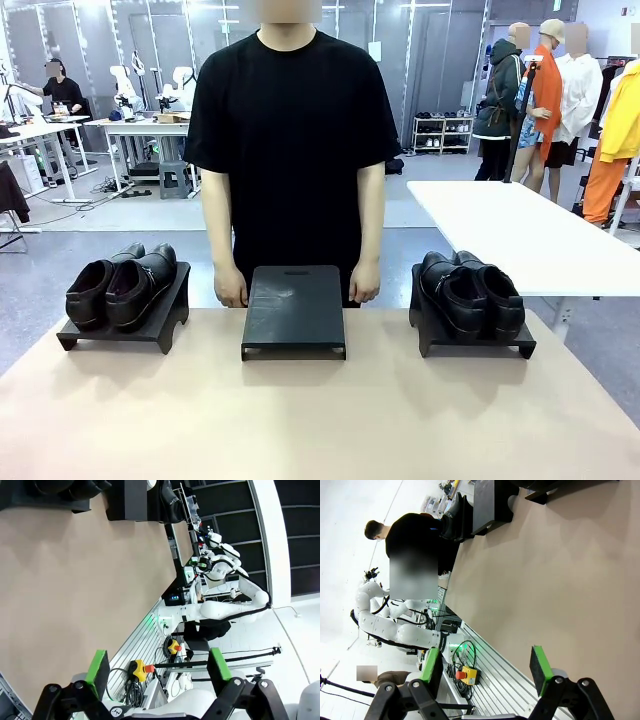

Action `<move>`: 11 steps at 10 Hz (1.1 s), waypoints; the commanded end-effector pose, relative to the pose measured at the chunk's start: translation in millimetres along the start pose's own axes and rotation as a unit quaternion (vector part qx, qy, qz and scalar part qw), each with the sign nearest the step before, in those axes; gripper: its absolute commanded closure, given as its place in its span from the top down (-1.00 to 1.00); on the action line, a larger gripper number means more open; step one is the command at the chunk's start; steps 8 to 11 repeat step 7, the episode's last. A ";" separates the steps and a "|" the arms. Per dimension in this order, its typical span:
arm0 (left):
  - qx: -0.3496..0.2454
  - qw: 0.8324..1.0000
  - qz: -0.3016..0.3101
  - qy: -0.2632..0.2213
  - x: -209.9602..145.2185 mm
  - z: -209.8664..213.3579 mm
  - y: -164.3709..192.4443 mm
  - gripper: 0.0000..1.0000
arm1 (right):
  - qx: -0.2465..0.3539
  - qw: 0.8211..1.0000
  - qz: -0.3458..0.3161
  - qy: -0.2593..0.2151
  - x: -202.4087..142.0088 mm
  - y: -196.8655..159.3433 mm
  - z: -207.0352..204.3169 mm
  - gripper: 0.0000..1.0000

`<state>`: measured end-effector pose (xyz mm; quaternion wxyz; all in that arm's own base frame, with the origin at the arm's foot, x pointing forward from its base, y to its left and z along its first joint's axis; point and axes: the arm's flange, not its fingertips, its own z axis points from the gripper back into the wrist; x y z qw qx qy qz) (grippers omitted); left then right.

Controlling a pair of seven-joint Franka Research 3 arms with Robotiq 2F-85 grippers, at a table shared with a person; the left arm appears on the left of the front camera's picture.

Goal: Place the shoes on the stand as instructed by the person.
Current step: Pick up another pair of Shoes and place it on the Shoes Stand indicated by the person.

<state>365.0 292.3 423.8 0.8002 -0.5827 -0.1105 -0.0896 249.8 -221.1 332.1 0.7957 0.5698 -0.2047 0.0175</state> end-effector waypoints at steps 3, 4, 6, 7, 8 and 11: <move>0.001 1.000 -0.006 0.005 -3.5 0.1 0.0 1.00 | 0.000 1.000 -0.006 0.004 -2.2 4.1 0.7 0.78; 0.001 1.000 -0.006 0.005 -3.5 0.1 0.0 1.00 | 0.000 1.000 -0.006 0.004 -2.2 4.1 0.7 0.78; 0.001 1.000 -0.006 0.005 -3.5 0.1 0.0 1.00 | 0.000 1.000 -0.006 0.004 -2.2 4.1 0.7 0.78; 0.001 1.000 -0.006 0.005 -3.5 0.1 0.0 1.00 | 0.000 1.000 -0.006 0.004 -2.2 4.1 0.7 0.78; 0.001 1.000 -0.006 0.005 -3.5 0.1 0.0 1.00 | 0.000 1.000 -0.006 0.004 -2.2 4.1 0.7 0.78; 0.001 1.000 -0.006 0.005 -3.5 0.1 0.0 1.00 | 0.000 1.000 -0.006 0.004 -2.2 4.1 0.7 0.78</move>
